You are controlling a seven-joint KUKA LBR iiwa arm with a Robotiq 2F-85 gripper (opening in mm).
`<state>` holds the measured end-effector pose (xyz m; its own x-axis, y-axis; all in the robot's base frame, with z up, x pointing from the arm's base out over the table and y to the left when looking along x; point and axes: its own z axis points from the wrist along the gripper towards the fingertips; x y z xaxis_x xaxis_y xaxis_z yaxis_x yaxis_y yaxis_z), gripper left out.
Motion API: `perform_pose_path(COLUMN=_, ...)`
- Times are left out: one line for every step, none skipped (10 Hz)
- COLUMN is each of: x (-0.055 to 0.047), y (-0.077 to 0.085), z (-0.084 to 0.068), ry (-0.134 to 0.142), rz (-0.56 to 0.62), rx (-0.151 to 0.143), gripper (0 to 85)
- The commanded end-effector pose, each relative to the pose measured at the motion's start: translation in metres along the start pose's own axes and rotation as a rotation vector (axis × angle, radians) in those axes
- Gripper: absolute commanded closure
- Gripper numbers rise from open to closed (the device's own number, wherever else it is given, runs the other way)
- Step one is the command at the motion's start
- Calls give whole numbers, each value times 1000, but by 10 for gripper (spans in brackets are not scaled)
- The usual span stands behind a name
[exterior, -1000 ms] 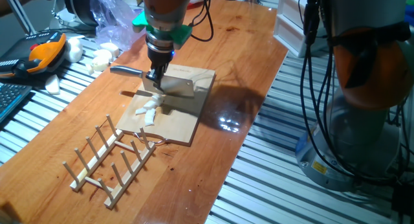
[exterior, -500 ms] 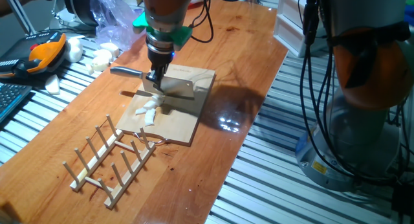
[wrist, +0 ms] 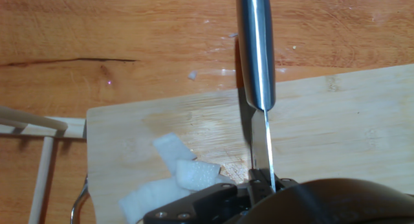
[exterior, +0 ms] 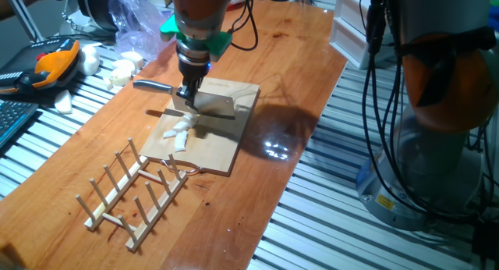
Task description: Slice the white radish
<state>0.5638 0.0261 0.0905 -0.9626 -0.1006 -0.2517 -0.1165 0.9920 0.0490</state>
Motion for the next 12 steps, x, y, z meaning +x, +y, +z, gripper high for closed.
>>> perform_pose_path(x=0, y=0, z=0, ry=0, rz=0, rx=0, gripper=850)
perform_pose_path(x=0, y=0, z=1, ry=0, rz=0, rx=0, gripper=850)
perform_pose_path(x=1, y=0, z=2, ry=-1, rz=0, rx=0, gripper=850)
perform_pose_path(x=1, y=0, z=3, ry=-3, rz=2, rx=0, gripper=850)
perform_pose_path(x=2, y=1, z=5, ry=-7, rz=1, rx=2, gripper=850)
perform_pose_path(x=2, y=1, z=6, ry=-9, rz=1, rx=4, gripper=850)
perform_pose_path(x=2, y=1, z=6, ry=-10, rz=-1, rx=4, gripper=850)
perform_pose_path(x=2, y=1, z=7, ry=-10, rz=-1, rx=4, gripper=850)
perform_pose_path(x=3, y=0, z=9, ry=-13, rz=0, rx=3, gripper=850)
perform_pose_path(x=4, y=0, z=12, ry=-23, rz=1, rx=0, gripper=850)
perform_pose_path(x=5, y=0, z=16, ry=-32, rz=3, rx=-1, gripper=850)
perform_pose_path(x=6, y=1, z=17, ry=-40, rz=6, rx=0, gripper=850)
